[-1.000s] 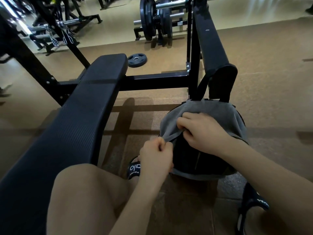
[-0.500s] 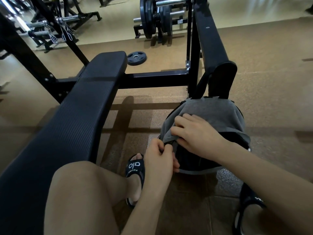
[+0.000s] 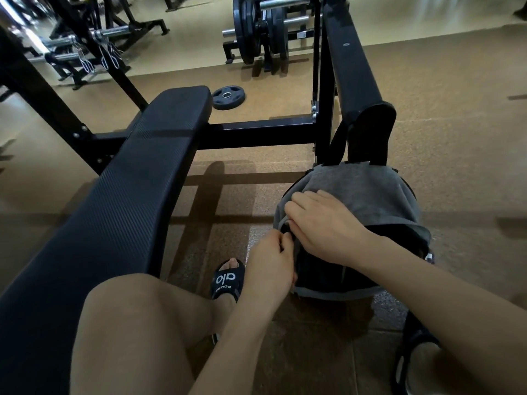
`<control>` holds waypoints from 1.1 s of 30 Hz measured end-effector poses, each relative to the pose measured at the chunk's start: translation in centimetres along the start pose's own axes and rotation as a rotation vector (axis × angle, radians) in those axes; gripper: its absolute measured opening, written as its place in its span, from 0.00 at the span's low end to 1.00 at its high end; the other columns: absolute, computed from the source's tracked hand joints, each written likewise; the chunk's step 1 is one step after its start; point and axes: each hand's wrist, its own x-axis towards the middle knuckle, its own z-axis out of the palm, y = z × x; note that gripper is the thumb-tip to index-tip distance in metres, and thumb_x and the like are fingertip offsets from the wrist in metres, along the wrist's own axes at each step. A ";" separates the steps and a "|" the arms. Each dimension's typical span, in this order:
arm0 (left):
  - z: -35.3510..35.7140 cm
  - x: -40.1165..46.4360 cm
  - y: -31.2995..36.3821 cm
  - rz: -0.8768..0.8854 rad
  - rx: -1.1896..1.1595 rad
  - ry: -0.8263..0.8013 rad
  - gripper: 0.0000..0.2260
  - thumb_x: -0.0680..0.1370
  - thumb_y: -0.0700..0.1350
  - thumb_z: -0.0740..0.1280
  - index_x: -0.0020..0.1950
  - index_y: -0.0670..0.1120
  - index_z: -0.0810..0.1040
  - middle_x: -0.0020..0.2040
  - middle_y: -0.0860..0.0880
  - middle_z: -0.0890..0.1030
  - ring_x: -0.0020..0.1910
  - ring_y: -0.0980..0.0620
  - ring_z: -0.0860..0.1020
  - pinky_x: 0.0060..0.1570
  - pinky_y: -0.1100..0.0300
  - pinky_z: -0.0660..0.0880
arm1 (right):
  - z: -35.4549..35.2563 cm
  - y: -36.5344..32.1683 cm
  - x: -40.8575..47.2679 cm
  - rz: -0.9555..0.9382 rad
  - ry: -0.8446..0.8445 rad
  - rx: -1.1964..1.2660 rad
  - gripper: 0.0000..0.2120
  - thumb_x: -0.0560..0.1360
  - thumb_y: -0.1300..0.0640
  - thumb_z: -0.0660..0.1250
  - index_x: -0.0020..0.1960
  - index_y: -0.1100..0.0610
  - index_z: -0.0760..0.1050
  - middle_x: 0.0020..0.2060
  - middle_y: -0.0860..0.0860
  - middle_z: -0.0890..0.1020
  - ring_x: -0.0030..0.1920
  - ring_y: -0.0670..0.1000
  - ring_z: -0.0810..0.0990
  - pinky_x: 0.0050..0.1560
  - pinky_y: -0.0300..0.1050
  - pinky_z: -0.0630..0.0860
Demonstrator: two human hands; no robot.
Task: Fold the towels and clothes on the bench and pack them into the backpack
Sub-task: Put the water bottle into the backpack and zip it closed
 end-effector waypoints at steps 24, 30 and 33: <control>4.9 5.0 -13.5 -0.436 0.317 -0.198 0.17 0.86 0.45 0.54 0.65 0.35 0.74 0.37 0.49 0.72 0.41 0.43 0.76 0.55 0.46 0.79 | -0.5 -0.2 -1.2 0.032 -0.028 -0.048 0.04 0.78 0.54 0.64 0.47 0.54 0.73 0.43 0.50 0.75 0.43 0.53 0.75 0.47 0.50 0.71; 7.0 6.0 -16.6 -0.487 0.340 -0.206 0.19 0.84 0.50 0.55 0.67 0.40 0.76 0.59 0.39 0.82 0.57 0.37 0.82 0.59 0.44 0.79 | -0.7 -0.3 -1.8 0.004 0.007 -0.013 0.04 0.77 0.54 0.66 0.47 0.53 0.73 0.43 0.50 0.75 0.43 0.51 0.74 0.47 0.49 0.72; 5.8 5.7 -13.8 -0.403 0.502 -0.235 0.18 0.85 0.49 0.57 0.68 0.40 0.73 0.64 0.40 0.79 0.62 0.39 0.79 0.61 0.52 0.76 | -1.2 0.0 -1.9 0.011 -0.001 0.045 0.05 0.78 0.53 0.65 0.45 0.52 0.71 0.42 0.48 0.74 0.43 0.50 0.73 0.47 0.48 0.72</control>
